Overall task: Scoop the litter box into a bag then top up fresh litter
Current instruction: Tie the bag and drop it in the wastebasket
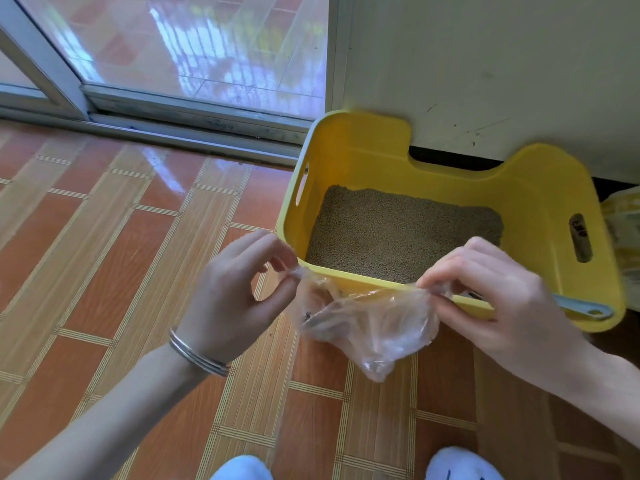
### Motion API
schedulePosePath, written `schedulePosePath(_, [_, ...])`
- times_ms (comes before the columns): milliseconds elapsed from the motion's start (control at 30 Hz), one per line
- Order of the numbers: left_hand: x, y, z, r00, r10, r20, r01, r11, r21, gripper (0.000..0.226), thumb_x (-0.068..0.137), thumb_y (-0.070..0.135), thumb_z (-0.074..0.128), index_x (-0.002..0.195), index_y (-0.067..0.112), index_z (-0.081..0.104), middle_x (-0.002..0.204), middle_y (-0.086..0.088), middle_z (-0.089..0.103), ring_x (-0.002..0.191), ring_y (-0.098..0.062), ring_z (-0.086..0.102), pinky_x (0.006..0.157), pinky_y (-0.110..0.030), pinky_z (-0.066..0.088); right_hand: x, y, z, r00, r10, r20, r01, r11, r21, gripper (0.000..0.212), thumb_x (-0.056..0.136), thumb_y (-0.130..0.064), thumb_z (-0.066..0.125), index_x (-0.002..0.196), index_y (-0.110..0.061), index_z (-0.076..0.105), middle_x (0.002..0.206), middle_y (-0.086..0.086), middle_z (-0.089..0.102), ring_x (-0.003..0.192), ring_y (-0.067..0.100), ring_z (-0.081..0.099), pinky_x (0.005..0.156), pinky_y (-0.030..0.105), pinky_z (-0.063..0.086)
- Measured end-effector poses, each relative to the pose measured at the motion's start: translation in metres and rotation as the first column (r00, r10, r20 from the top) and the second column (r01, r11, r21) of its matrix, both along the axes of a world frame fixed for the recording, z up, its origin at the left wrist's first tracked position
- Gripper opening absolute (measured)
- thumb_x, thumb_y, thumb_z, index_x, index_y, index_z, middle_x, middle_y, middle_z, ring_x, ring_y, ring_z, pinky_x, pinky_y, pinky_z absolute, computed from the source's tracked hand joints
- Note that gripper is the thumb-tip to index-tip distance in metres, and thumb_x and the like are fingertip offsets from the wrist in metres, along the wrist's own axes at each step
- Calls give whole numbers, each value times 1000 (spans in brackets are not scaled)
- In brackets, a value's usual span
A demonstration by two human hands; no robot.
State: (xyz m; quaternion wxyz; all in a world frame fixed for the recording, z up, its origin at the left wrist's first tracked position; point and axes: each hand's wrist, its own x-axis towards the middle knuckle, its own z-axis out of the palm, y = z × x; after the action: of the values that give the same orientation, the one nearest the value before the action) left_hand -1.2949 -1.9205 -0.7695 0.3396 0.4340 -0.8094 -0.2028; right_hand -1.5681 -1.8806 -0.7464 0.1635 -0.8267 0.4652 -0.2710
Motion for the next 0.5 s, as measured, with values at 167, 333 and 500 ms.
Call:
schedulePosePath(167, [-4,-1,2,991,-3,-130,9,999,46,9,81,19,61,82,10,61,89,2,62,84,-17,60,67,-31,48,8,-3,17,998,42,48,-43,999,27,10,86,-20,59,89,-13,66,79,-8,60,81,12,52,70,21,42])
schedulePosePath(333, [-10,-2,3,973,-59,-223,92,986,139,9,83,22,59,86,14,61,90,2,65,87,-18,62,71,-41,51,16,-9,19,994,51,96,-63,990,123,12,86,-23,57,92,-17,66,81,-17,58,85,13,53,72,24,44])
schedulePosePath(500, [-18,-1,2,943,-70,-324,162,950,266,9,84,24,57,90,19,60,93,5,68,93,-18,65,82,-39,52,20,-17,16,990,41,135,-65,981,182,13,87,-23,56,98,-21,62,92,-17,59,97,14,56,81,26,46])
